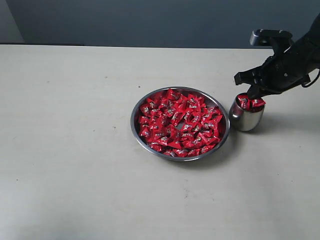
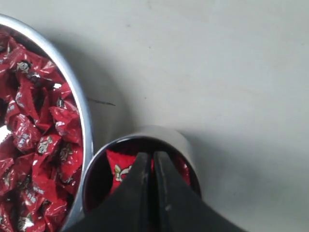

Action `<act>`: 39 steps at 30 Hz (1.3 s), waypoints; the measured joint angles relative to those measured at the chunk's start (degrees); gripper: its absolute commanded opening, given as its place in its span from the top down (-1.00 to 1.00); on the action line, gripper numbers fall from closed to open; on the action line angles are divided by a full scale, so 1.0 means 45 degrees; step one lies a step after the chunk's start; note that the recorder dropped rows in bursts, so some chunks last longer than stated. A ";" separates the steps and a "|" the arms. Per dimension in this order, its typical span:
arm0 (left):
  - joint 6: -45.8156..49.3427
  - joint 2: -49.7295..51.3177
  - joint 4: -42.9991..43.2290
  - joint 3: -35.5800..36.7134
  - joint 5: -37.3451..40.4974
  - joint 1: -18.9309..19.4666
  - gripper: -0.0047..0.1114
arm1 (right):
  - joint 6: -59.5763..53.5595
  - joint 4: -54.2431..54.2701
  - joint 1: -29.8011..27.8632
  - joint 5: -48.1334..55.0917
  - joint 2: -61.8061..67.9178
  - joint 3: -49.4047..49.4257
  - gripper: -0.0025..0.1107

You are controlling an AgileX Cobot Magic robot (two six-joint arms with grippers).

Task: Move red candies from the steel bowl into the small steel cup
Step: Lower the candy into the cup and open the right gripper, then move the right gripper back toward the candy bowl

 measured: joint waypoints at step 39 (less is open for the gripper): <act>0.0000 0.0000 0.0000 0.0000 0.0000 0.0000 0.91 | -0.4191 0.4892 0.2459 0.1212 -0.0876 0.0000 0.10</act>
